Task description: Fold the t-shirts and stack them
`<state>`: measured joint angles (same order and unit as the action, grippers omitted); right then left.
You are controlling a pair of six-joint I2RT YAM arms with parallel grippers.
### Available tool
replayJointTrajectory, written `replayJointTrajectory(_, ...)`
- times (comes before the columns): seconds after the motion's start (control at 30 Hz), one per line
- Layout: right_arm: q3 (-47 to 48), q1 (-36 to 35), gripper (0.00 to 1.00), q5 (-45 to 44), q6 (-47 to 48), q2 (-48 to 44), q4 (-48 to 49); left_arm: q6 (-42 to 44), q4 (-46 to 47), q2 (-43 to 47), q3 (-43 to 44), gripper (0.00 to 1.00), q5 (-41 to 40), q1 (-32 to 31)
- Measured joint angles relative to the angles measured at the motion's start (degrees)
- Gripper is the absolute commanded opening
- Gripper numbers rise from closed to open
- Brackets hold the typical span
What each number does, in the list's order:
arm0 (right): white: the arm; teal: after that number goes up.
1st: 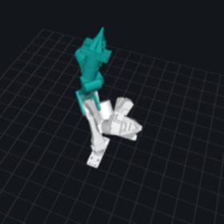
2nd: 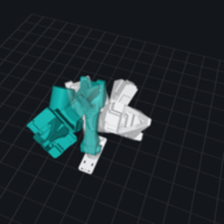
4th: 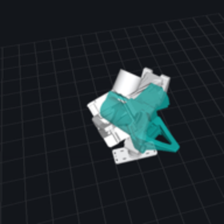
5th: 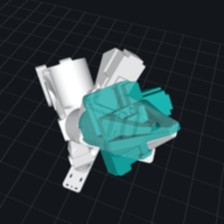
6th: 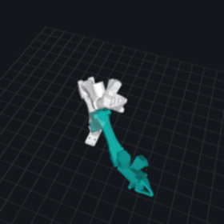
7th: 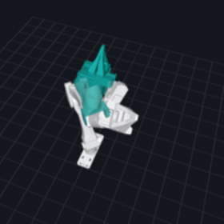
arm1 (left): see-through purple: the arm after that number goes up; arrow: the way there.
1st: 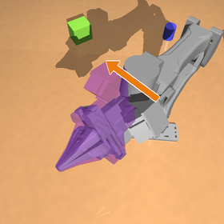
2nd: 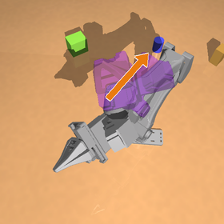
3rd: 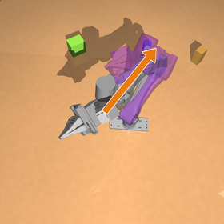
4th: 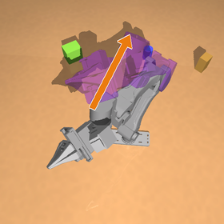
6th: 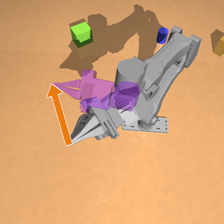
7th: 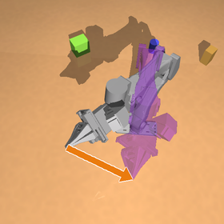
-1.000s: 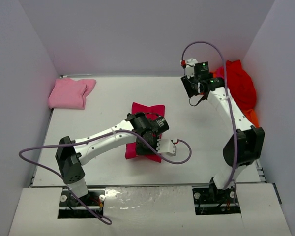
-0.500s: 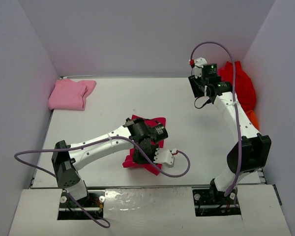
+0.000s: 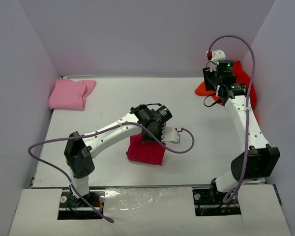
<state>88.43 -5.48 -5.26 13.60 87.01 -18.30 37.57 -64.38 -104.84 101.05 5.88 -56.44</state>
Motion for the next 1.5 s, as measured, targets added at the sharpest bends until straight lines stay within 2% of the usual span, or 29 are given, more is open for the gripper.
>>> replayJointTrajectory(0.27,-0.1,2.1,0.51,-0.5,-2.1,-6.8,4.0,2.8,5.7,-4.4,0.6,0.0,-1.0,3.3)
replayJointTrajectory(0.77,-0.4,2.0,0.51,-0.6,-1.8,-6.8,4.3,4.8,13.4,-15.4,7.0,0.0,-0.2,12.0)
replayJointTrajectory(0.87,-0.8,2.0,0.52,-0.6,-1.8,-6.8,4.3,4.8,14.7,-17.5,8.7,0.18,-0.3,13.1)
replayJointTrajectory(0.93,-1.0,2.0,0.52,-0.6,-1.7,-6.8,4.3,4.3,15.9,-18.6,9.1,0.42,-0.8,13.4)
replayJointTrajectory(0.97,-1.1,2.0,0.52,-0.6,-1.6,-6.8,4.3,4.1,16.5,-19.1,9.3,0.5,-1.1,13.4)
replayJointTrajectory(1.03,-1.3,2.0,0.52,-0.6,-1.6,-6.8,4.3,3.4,17.6,-20.0,9.6,0.58,-1.7,13.5)
replayJointTrajectory(1.13,-1.6,2.0,0.52,-0.7,-1.5,-6.8,4.3,1.5,19.2,-20.6,10.6,0.64,-2.3,13.8)
replayJointTrajectory(1.27,-1.7,2.0,0.56,-0.8,-1.4,-6.9,4.3,-2.7,22.1,-20.8,13.4,0.65,-3.3,15.4)
replayJointTrajectory(1.47,-1.9,2.0,0.61,-0.9,-1.4,-7.0,4.3,-11.3,24.2,-18.5,15.8,0.65,-4.8,21.3)
replayJointTrajectory(1.5,-2.0,2.0,0.64,-0.9,-1.4,-7.1,4.3,-12.6,23.7,-17.5,15.7,0.68,-4.5,22.7)
